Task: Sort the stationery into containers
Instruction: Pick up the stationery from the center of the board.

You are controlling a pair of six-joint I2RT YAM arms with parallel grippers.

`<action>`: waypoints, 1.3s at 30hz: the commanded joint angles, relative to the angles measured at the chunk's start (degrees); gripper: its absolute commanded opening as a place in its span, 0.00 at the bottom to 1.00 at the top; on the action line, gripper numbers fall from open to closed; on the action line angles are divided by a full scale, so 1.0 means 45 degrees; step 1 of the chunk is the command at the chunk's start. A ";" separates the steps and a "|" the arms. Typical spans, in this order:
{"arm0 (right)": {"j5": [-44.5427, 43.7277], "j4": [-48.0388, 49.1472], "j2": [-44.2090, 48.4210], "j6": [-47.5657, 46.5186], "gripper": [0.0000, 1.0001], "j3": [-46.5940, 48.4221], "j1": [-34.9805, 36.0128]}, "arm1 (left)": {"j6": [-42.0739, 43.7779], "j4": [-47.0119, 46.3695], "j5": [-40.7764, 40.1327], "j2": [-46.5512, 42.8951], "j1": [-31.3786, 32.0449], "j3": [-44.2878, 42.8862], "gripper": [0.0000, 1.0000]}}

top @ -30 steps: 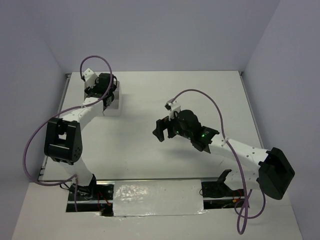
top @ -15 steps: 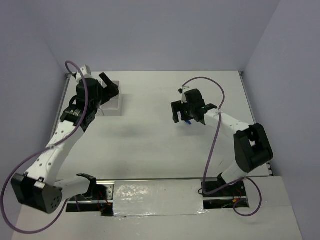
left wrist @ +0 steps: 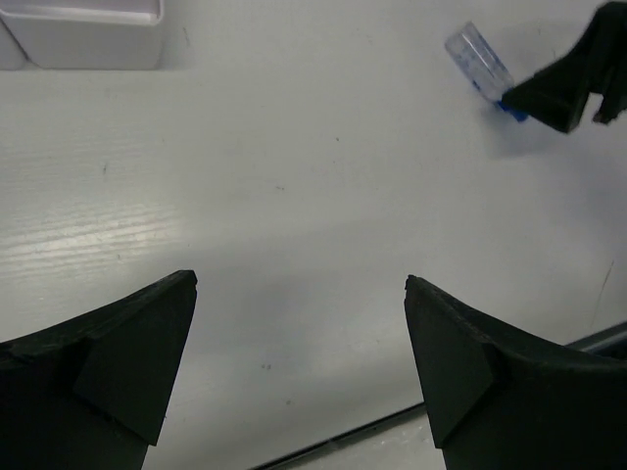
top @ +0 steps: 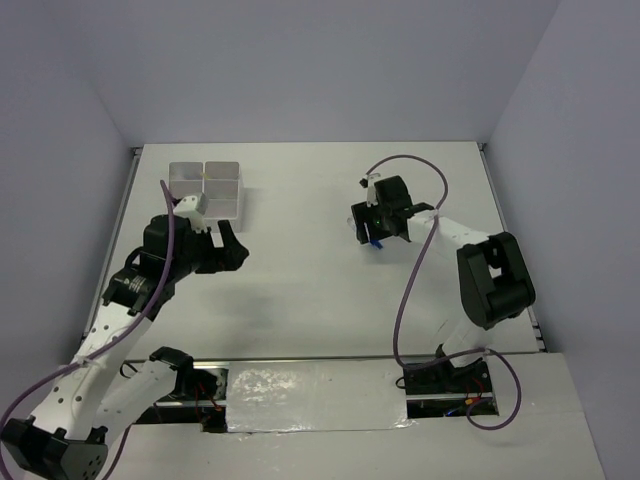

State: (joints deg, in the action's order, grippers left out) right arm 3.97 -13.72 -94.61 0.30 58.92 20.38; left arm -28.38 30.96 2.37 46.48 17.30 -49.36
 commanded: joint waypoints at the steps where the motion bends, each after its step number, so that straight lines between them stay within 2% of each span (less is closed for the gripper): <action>1: 0.0018 -0.0056 -0.0908 -0.0632 0.70 0.0930 -0.0212 | 0.1112 -0.0024 0.1484 -0.0562 0.0042 0.0187 0.99; 5: -0.0022 -0.0487 -0.1475 -0.0846 0.63 0.1380 -0.0252 | 0.1170 -0.0570 0.2226 -0.0797 0.0023 0.0462 0.99; 7: -0.0565 -0.0760 -0.1632 -0.0808 0.63 0.1497 -0.0252 | 0.1209 -0.0572 0.2480 -0.0720 0.0023 0.0482 0.99; 11: -0.0472 -0.1499 -0.2448 -0.0885 0.63 0.1867 -0.0350 | 0.1248 -0.0649 0.2695 -0.0699 0.0023 0.0540 0.99; 14: -0.0333 -0.2204 -0.3115 -0.0964 0.42 0.2511 -0.0350 | 0.1268 -0.0630 0.2696 -0.0777 0.0042 0.0540 0.99; 16: -0.0296 -0.2148 -0.3020 -0.0964 0.35 0.2377 -0.0330 | 0.1229 -0.0630 0.2637 -0.0797 0.0023 0.0540 0.99; 19: -0.0354 -0.2089 -0.2805 -0.0847 0.10 0.2045 -0.0310 | 0.1229 -0.0630 0.2598 -0.0739 0.0023 0.0521 0.99; 20: -0.0296 -0.1992 -0.2649 -0.0827 0.09 0.1851 -0.0310 | 0.1229 -0.0630 0.2501 -0.0719 0.0023 0.0521 0.99; 23: 0.0248 -0.1875 -0.2066 -0.0594 0.05 0.1577 -0.0272 | 0.1229 -0.0611 0.2151 -0.0486 0.0023 0.0404 0.99; 27: 0.0681 -0.1990 -0.0542 -0.0650 0.00 0.1088 0.0603 | 0.1443 -0.0708 0.2167 0.0312 0.0023 -0.0005 0.99; 30: 0.1031 -0.3276 0.0436 -0.1254 0.00 0.1379 0.1172 | 0.2339 -0.0573 0.3532 0.1559 0.0042 -0.1135 0.99; 31: 0.1226 -0.4382 0.0689 -0.1450 0.00 0.1767 0.1541 | 0.2903 0.0125 0.3845 0.1953 0.0042 -0.1623 0.99; 32: 0.1498 -0.4916 0.0808 -0.1626 0.00 0.1945 0.1700 | 0.3102 0.0441 0.4099 0.2382 0.0197 -0.2633 0.99; 35: 0.2065 -0.6402 0.1530 -0.2426 0.00 0.2220 0.2928 | 0.3337 0.0776 0.4256 0.3517 0.0821 -0.3947 0.99; 39: 0.4073 -0.6933 0.2740 -0.3288 0.00 0.2416 0.4375 | 0.3086 0.0075 0.6069 0.4065 0.0902 -0.4226 0.99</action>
State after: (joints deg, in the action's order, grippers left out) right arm 13.98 -39.35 -86.91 -10.09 66.94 36.69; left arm -16.10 32.75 21.89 64.27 20.95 -66.61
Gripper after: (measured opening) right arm 0.419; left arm 0.993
